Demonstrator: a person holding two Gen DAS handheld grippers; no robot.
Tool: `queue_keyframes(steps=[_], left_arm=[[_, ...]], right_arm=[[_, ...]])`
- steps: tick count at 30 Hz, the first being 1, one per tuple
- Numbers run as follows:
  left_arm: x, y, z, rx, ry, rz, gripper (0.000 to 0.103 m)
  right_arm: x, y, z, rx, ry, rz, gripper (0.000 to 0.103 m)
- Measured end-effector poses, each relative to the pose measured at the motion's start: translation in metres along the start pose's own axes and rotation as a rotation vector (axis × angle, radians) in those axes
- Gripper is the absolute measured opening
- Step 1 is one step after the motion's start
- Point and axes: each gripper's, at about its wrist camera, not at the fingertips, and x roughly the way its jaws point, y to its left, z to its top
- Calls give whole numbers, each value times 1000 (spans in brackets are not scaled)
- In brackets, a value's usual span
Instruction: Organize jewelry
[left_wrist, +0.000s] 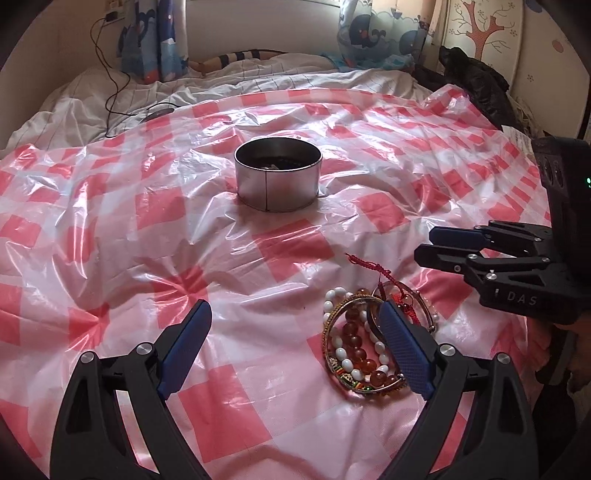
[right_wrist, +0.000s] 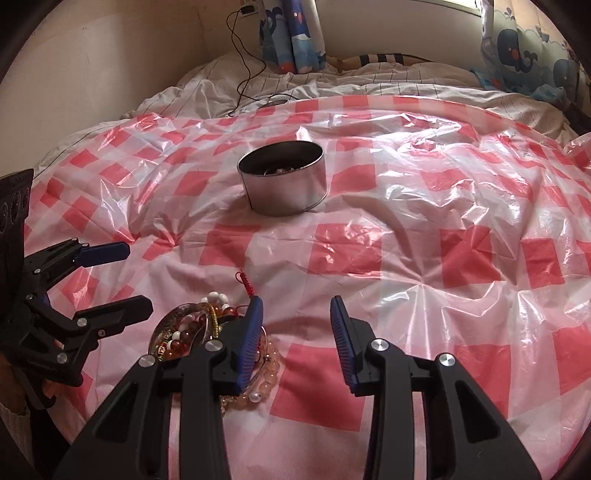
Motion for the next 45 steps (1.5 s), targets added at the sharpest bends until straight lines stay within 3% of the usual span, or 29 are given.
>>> queue_keyframes(steps=[5,8,13,15,18,20,23,25,27,33,41,44,45], left_arm=[[11,-7,-3,48,41,62,88],[17,-8,-5,87,62,150,88],[34,-19,-9,200,99,274,88],[37,-18,-5,202,90,320,88],[36,-4,2,167,63,468,88],[30,9,7,123,45,502,88],[16,24,10,22,20,400,88],[12,33,10,-45,25,288,88],[15,36,8,-67,37,241,88],[24,23,4,-28,60,206,88],[34,24,5,-75,58,183,84],[37,21,5,-70,58,176,77],[38,20,5,-62,60,173,75]], right_arm=[[14,5,2,-6,23,33,38],[22,13,3,-38,35,17,38],[37,18,1,-117,59,-154,38],[37,8,2,-84,59,-193,39],[28,-12,7,-14,30,-266,40],[18,-26,11,57,2,-198,40],[12,-36,14,154,1,13,41],[20,-33,13,164,42,89,41],[26,-25,11,160,73,134,41],[34,-2,7,83,89,129,41],[40,3,6,55,70,81,38],[41,2,6,55,69,74,28],[42,2,6,49,73,73,18]])
